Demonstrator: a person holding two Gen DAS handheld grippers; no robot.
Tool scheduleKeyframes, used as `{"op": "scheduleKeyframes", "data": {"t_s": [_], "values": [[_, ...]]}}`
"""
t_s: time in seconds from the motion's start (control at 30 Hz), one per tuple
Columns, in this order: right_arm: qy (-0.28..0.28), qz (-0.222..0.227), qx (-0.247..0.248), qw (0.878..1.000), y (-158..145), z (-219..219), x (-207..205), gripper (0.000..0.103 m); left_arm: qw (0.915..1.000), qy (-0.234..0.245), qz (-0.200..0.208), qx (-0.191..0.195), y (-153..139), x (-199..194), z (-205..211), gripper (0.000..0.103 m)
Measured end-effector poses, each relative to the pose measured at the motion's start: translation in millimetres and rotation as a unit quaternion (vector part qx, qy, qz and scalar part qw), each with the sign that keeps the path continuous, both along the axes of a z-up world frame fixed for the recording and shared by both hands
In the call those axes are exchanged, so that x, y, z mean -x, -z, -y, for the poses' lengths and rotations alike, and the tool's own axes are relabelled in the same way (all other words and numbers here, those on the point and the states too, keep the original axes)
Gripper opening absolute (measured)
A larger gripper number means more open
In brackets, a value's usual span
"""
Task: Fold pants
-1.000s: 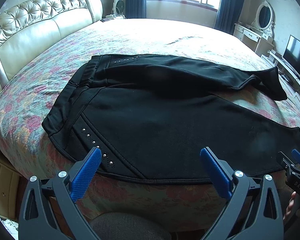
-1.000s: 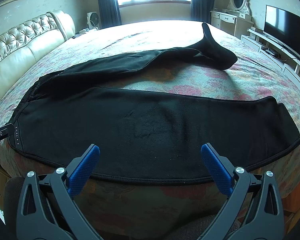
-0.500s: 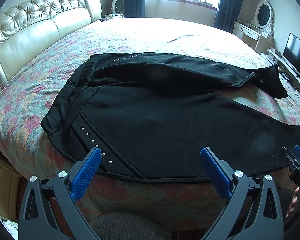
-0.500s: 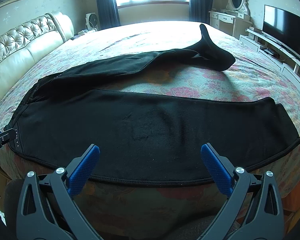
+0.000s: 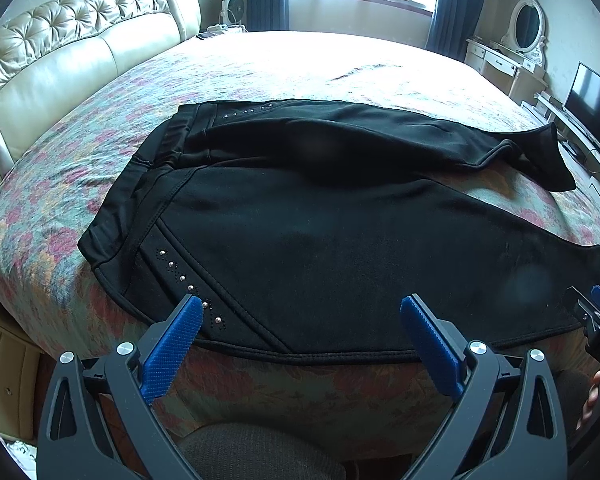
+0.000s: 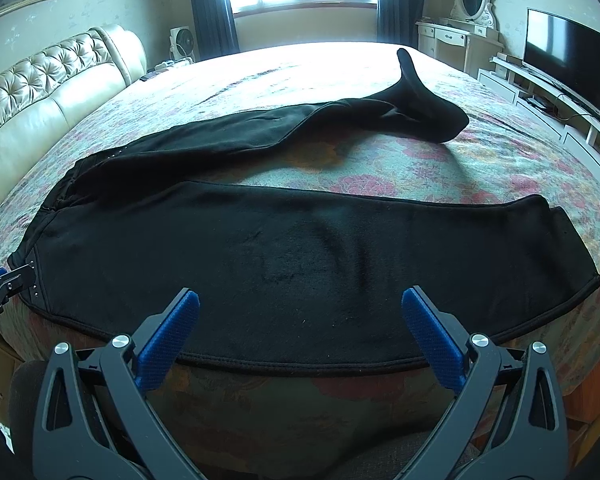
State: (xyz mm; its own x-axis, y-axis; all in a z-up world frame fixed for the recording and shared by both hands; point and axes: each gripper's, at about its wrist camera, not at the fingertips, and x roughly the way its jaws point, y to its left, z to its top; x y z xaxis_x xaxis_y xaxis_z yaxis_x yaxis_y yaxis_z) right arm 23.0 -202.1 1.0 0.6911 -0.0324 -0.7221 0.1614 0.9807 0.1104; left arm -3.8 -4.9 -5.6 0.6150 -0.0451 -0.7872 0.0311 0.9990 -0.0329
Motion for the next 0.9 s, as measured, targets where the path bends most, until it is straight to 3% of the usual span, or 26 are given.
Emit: {"op": "scheduleKeyframes", "data": {"t_s": [0.57,0.67,0.77,0.9], "values": [[-0.003,-0.003,-0.005,1.000,4,-1,-3,0.101,1.0000,0.003,0.009,-0.004,-1,2,2,0.099],[-0.007,-0.004,-0.004,1.000,4,-1,-6,0.101,0.9997,0.008,0.017,0.015,-3,1,0,0.099],[-0.012,-0.003,-0.003,1.000,3,-2,-10,0.101,0.9976,0.043,0.003,0.054,0,-5,-3,0.099],[-0.025,-0.004,-0.005,1.000,0,-6,-19,0.101,0.9968,0.064,0.007,0.048,-8,-19,-12,0.099]]}}
